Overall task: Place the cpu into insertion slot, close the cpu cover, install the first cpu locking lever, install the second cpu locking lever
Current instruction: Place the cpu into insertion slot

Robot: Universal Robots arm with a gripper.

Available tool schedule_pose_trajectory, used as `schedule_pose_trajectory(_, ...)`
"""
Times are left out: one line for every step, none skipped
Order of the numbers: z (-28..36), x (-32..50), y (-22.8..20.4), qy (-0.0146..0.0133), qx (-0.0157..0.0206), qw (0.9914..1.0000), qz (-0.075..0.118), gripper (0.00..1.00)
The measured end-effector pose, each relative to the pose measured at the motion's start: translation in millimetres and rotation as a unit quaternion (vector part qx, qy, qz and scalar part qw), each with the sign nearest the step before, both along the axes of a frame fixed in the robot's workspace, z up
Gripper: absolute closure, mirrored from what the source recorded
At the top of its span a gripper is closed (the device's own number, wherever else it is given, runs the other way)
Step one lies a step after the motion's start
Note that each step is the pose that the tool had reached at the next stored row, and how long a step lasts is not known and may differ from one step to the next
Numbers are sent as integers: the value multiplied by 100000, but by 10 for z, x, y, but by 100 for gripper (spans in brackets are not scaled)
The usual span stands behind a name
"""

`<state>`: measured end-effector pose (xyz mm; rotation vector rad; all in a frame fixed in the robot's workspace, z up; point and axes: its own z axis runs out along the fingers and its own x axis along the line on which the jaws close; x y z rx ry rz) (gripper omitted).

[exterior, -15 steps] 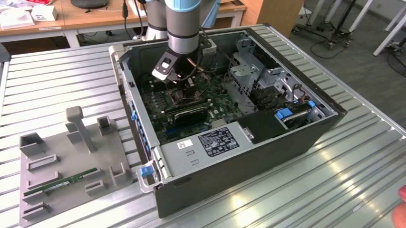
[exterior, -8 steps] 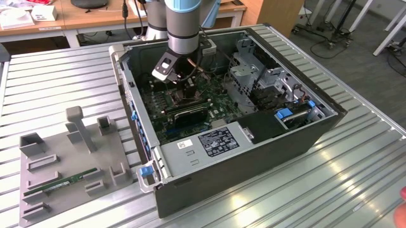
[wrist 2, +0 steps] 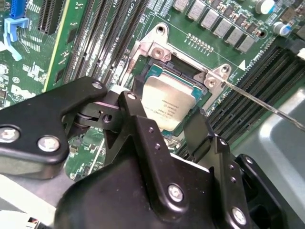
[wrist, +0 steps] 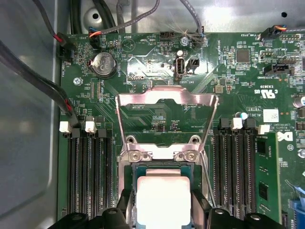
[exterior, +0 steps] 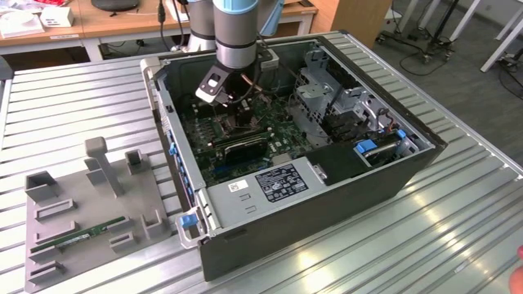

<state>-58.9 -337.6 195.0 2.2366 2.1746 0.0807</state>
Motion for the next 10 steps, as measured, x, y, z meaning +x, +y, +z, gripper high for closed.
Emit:
schedule_pose_trajectory(8, 0, 0, 1, -5, 100000, -1, 40)
schedule_pose_trajectory(11, 0, 0, -6, 6, 100000, 2, 40)
schedule_pose_trajectory(11, 0, 0, -7, 10, 100000, 1, 40)
schedule_pose_trajectory(11, 0, 0, -12, 15, 100000, 0, 40)
schedule_pose_trajectory(12, 0, 0, -11, 12, 100000, 3, 40)
schedule_pose_trajectory(13, 0, 0, -6, 35, 100000, 3, 40)
schedule_pose_trajectory(13, 0, 1, 3, 90, 100000, 3, 40)
schedule_pose_trajectory(13, 0, 2, -3, 142, 100000, 2, 40)
schedule_pose_trajectory(14, 0, 2, 0, 142, 100000, 4, 40)
schedule_pose_trajectory(17, 0, 2, 7, 135, 100000, 2, 40)
